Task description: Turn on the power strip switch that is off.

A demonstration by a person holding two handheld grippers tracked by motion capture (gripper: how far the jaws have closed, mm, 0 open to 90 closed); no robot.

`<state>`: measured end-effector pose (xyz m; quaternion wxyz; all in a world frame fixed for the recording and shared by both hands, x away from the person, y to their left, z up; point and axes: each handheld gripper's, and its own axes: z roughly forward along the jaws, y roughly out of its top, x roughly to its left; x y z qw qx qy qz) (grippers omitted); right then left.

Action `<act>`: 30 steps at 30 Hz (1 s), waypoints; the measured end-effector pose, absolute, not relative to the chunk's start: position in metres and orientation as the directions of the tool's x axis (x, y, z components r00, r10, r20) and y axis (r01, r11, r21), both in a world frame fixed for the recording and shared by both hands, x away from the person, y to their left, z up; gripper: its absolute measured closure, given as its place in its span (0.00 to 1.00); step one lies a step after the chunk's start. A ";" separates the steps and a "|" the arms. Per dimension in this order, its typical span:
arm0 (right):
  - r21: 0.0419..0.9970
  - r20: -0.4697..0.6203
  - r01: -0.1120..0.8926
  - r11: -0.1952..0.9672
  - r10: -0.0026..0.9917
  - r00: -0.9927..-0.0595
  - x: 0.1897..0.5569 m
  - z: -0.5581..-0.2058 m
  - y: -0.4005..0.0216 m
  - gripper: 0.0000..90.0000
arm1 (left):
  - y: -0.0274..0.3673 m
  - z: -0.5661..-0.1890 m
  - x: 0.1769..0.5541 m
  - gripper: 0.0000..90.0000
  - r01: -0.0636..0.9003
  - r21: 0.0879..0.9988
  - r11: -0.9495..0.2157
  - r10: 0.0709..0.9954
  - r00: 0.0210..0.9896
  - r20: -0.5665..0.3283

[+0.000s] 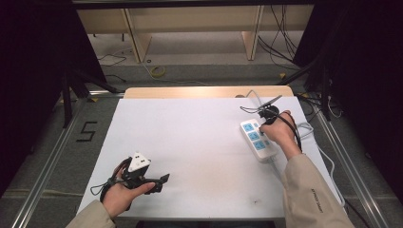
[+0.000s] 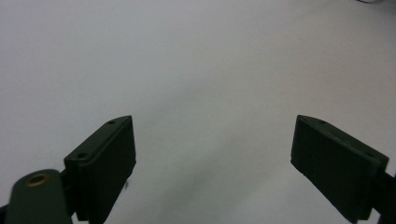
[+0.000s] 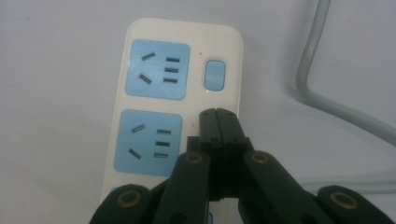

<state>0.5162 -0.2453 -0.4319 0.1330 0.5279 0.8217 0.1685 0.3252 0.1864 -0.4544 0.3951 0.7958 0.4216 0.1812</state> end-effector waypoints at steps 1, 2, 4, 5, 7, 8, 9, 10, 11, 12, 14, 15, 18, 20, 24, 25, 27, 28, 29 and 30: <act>0.417 -0.041 0.823 0.386 0.912 -0.407 0.516 -0.432 -0.245 1.00 | 0.186 -0.454 0.325 0.15 0.528 0.782 -0.333 0.814 0.579 -0.044; 0.415 -0.041 0.825 0.384 0.914 -0.404 0.516 -0.432 -0.245 1.00 | 0.186 -0.454 0.325 0.15 0.527 0.782 -0.333 0.814 0.579 -0.044; 0.408 -0.046 0.827 0.387 0.913 -0.404 0.517 -0.432 -0.245 1.00 | 0.186 -0.454 0.325 0.15 0.527 0.782 -0.332 0.815 0.578 -0.044; 0.408 -0.046 0.827 0.387 0.913 -0.404 0.517 -0.432 -0.245 1.00 | 0.186 -0.454 0.325 0.15 0.529 0.782 -0.330 0.816 0.577 -0.046; 0.408 -0.046 0.827 0.387 0.914 -0.404 0.517 -0.432 -0.244 1.00 | 0.186 -0.454 0.325 0.15 0.529 0.782 -0.330 0.815 0.578 -0.047; 0.410 -0.044 0.827 0.385 0.914 -0.403 0.517 -0.432 -0.245 1.00 | 0.186 -0.454 0.325 0.15 0.528 0.782 -0.332 0.814 0.579 -0.046; 0.411 -0.037 0.829 0.380 0.915 -0.401 0.517 -0.432 -0.245 1.00 | 0.186 -0.454 0.325 0.15 0.528 0.782 -0.331 0.814 0.580 -0.047; 0.415 -0.034 0.828 0.378 0.915 -0.401 0.517 -0.432 -0.246 1.00 | 0.186 -0.455 0.325 0.15 0.529 0.781 -0.331 0.813 0.580 -0.048; 0.415 -0.036 0.826 0.381 0.914 -0.403 0.517 -0.432 -0.246 1.00 | 0.186 -0.455 0.325 0.15 0.530 0.781 -0.332 0.813 0.580 -0.048; 0.413 -0.036 0.827 0.381 0.915 -0.403 0.517 -0.432 -0.245 1.00 | 0.186 -0.455 0.325 0.15 0.530 0.780 -0.333 0.813 0.581 -0.048; 0.412 -0.036 0.828 0.380 0.915 -0.402 0.517 -0.432 -0.245 1.00 | 0.186 -0.455 0.325 0.15 0.530 0.780 -0.332 0.813 0.580 -0.048; 0.410 -0.036 0.828 0.381 0.914 -0.403 0.517 -0.432 -0.245 1.00 | 0.186 -0.455 0.325 0.15 0.530 0.780 -0.333 0.813 0.581 -0.048; 0.407 -0.036 0.830 0.383 0.914 -0.404 0.517 -0.432 -0.245 1.00 | 0.185 -0.455 0.325 0.15 0.532 0.780 -0.331 0.813 0.580 -0.051; 0.407 -0.037 0.829 0.384 0.914 -0.405 0.518 -0.432 -0.245 1.00 | 0.185 -0.455 0.325 0.15 0.532 0.777 -0.336 0.811 0.583 -0.048; 0.406 -0.043 0.829 0.385 0.914 -0.403 0.518 -0.433 -0.244 1.00 | 0.185 -0.455 0.325 0.15 0.533 0.777 -0.335 0.810 0.584 -0.051; 0.406 -0.043 0.829 0.385 0.914 -0.403 0.518 -0.433 -0.244 1.00 | 0.185 -0.455 0.325 0.15 0.533 0.777 -0.335 0.810 0.584 -0.051; 0.417 -0.046 0.825 0.381 0.916 -0.400 0.518 -0.434 -0.243 1.00 | 0.185 -0.455 0.324 0.15 0.534 0.776 -0.335 0.810 0.584 -0.052; 0.417 -0.046 0.825 0.381 0.916 -0.400 0.518 -0.434 -0.243 1.00 | 0.185 -0.455 0.324 0.15 0.534 0.776 -0.335 0.810 0.584 -0.052; 0.421 -0.048 0.822 0.383 0.914 -0.402 0.518 -0.435 -0.242 1.00 | 0.185 -0.455 0.325 0.15 0.534 0.776 -0.335 0.810 0.584 -0.052; 0.419 -0.056 0.821 0.386 0.914 -0.402 0.518 -0.435 -0.241 1.00 | 0.185 -0.455 0.325 0.15 0.533 0.777 -0.336 0.811 0.584 -0.050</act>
